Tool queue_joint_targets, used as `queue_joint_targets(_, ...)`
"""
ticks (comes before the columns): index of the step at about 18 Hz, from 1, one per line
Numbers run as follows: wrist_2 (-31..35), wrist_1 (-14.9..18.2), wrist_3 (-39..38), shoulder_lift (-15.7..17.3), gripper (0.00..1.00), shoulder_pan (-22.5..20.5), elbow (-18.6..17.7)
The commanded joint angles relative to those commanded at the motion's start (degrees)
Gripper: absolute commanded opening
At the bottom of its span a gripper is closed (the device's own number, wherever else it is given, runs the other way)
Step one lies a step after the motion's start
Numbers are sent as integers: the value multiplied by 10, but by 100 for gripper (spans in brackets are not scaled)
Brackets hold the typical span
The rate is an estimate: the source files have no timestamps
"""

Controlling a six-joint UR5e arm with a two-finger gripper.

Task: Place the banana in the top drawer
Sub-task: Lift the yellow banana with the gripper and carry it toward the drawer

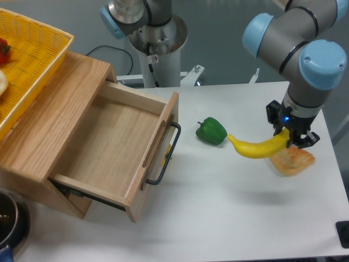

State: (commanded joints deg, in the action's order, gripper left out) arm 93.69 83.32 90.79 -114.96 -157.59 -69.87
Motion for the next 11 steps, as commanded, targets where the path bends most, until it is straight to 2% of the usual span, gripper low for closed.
queue_joint_targets(3,0,10,0,10,30,-1,0)
queue_joint_targets(7,-3,56,-15,47,31,-1,0)
queue_joint_targets(11,-6,95,-61,76,31,1,0)
